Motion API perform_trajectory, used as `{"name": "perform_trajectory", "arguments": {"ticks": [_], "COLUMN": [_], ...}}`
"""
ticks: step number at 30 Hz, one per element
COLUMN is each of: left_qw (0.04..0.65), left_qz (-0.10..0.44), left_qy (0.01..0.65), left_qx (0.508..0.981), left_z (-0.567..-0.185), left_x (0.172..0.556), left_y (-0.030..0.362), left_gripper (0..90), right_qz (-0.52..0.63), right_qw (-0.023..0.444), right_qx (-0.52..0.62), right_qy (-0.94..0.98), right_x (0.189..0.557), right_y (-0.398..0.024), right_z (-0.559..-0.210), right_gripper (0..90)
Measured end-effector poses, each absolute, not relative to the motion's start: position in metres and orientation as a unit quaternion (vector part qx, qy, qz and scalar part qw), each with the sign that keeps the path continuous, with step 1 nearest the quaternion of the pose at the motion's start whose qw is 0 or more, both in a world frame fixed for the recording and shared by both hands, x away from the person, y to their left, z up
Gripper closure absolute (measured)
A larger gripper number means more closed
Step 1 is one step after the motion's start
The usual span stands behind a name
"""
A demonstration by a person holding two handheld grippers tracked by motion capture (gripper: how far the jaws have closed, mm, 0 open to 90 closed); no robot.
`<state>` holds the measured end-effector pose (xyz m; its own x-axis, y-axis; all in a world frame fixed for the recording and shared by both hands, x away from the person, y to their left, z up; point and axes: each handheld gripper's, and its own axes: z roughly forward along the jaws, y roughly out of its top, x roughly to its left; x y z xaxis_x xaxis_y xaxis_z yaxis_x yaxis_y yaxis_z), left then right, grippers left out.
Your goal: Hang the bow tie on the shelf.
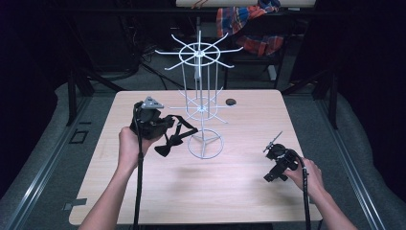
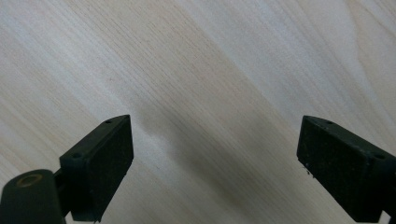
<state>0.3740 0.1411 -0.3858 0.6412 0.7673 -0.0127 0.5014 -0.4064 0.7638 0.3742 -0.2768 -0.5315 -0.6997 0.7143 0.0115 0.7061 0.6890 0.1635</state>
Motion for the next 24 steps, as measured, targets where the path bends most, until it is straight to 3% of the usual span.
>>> {"name": "perform_trajectory", "arguments": {"ticks": [24], "left_qw": [0.366], "left_qz": [0.156], "left_qy": [0.403], "left_qx": [0.824], "left_z": [-0.428], "left_x": [0.39], "left_y": [0.132], "left_gripper": [83.3], "right_qz": [0.074], "right_qw": [0.026], "right_qx": [0.385], "right_qy": [0.92], "right_x": [0.374], "right_y": [-0.276], "right_z": [-0.531], "right_gripper": [10.4]}}
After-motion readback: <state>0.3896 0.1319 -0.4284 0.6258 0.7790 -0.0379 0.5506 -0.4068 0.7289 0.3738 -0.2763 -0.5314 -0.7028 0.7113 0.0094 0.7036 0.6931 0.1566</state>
